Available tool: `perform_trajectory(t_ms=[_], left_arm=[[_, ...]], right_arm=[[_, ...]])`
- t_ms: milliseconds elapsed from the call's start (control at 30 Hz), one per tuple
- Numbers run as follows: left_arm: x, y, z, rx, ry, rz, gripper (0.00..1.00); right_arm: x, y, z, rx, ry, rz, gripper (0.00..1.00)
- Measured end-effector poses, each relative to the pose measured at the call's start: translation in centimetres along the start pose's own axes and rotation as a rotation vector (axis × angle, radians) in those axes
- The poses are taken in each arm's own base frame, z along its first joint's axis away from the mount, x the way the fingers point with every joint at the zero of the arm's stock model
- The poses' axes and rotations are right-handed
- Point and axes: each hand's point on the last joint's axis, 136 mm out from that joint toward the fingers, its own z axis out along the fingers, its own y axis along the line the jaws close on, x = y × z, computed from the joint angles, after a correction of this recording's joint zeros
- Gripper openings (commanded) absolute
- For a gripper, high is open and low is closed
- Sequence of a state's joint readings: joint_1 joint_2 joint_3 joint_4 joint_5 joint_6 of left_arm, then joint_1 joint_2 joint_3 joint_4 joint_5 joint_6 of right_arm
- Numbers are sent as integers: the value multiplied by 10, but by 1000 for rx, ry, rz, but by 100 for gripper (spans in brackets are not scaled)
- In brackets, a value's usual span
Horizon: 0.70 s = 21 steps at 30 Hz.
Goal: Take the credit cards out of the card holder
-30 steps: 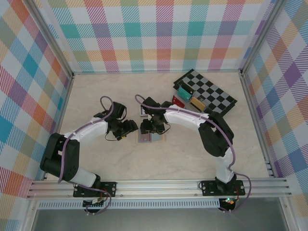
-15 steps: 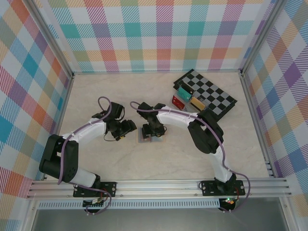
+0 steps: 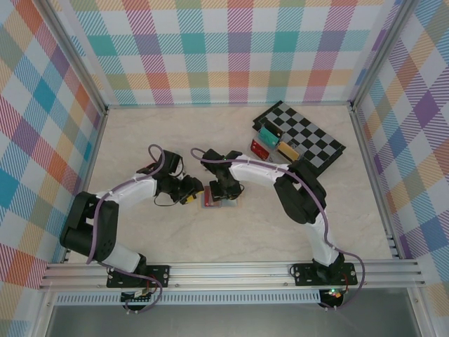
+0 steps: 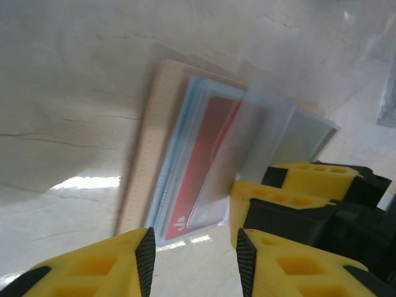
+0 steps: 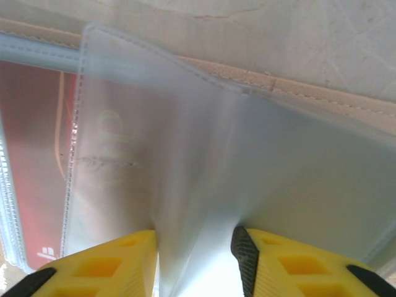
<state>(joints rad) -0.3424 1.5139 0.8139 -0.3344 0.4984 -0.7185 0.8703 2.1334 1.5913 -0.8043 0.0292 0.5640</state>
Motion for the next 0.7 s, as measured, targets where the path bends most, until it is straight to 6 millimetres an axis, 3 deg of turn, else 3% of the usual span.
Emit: perform_trajectory(t_ms=[200, 367, 700], left_arm=[[1, -8, 10, 50, 35, 7, 37], [2, -10, 22, 75, 69, -7, 37], [6, -17, 36, 92, 109, 8, 37]], right_arm=[[0, 0, -1, -56, -13, 14, 35], [-1, -2, -1, -98, -16, 31, 26], [-1, -1, -2, -196, -35, 70, 25]])
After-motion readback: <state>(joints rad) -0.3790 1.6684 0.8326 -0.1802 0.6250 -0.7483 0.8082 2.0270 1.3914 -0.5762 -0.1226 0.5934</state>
